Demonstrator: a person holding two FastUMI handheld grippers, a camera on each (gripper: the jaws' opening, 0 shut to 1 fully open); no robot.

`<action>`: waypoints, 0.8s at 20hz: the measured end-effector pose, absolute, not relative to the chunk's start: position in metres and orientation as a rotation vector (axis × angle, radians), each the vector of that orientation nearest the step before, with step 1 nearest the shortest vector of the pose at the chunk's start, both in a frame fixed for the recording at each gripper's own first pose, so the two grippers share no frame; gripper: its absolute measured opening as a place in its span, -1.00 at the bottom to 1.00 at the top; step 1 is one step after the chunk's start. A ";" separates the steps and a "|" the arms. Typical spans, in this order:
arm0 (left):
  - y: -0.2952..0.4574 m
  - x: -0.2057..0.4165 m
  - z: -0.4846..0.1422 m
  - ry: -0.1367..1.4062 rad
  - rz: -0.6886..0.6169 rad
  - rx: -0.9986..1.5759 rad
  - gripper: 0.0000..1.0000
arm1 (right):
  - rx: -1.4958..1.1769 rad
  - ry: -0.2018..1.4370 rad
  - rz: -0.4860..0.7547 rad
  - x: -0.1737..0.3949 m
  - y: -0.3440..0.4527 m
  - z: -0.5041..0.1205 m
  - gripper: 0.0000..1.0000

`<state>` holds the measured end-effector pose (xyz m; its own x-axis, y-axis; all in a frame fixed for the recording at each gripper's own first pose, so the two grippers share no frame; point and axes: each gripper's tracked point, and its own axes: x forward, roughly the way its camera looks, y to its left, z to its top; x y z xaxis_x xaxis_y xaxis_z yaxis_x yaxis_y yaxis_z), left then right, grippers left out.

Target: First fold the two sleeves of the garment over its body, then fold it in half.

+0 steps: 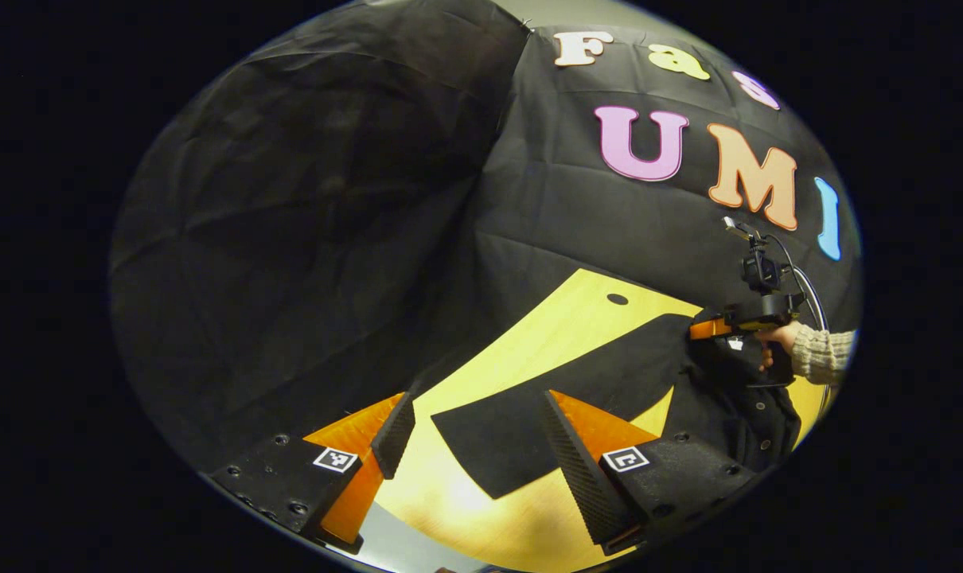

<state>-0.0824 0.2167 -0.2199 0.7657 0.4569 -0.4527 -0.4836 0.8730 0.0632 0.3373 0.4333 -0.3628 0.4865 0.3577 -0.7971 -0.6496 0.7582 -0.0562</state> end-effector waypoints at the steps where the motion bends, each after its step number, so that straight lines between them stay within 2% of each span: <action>1: 0.217 -0.081 -0.225 0.481 0.515 -0.070 0.92 | -0.381 0.864 0.628 0.346 0.433 -0.368 -0.96; 3: 0.215 -0.077 -0.233 0.490 0.518 -0.075 0.92 | -0.391 0.847 0.634 0.345 0.433 -0.367 -0.92; 4: 0.214 -0.075 -0.239 0.501 0.516 -0.063 0.92 | -0.386 0.844 0.645 0.341 0.433 -0.367 -0.77; 5: 0.215 -0.073 -0.244 0.510 0.514 -0.050 0.92 | -0.383 0.840 0.650 0.338 0.432 -0.368 -0.78; 7: 0.213 -0.069 -0.248 0.517 0.502 -0.042 0.92 | -0.371 0.841 0.659 0.339 0.435 -0.370 -0.64; 10: 0.210 -0.067 -0.262 0.538 0.488 -0.051 0.93 | -0.329 0.851 0.692 0.331 0.444 -0.366 0.41; 11: 0.211 -0.065 -0.265 0.545 0.489 -0.052 0.92 | -0.326 0.839 0.701 0.330 0.445 -0.361 0.62; 15: 0.214 -0.067 -0.283 0.582 0.490 -0.072 0.92 | -0.306 0.790 0.725 0.330 0.441 -0.332 1.00; 16: 0.214 -0.068 -0.287 0.594 0.491 -0.080 0.92 | -0.302 0.769 0.724 0.332 0.438 -0.320 1.00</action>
<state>-0.0680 0.2143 -0.2870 0.7177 0.4208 -0.5548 -0.4660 0.8823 0.0665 0.3317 0.4381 -0.3203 0.4964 0.4817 -0.7222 -0.6917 0.7222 0.0062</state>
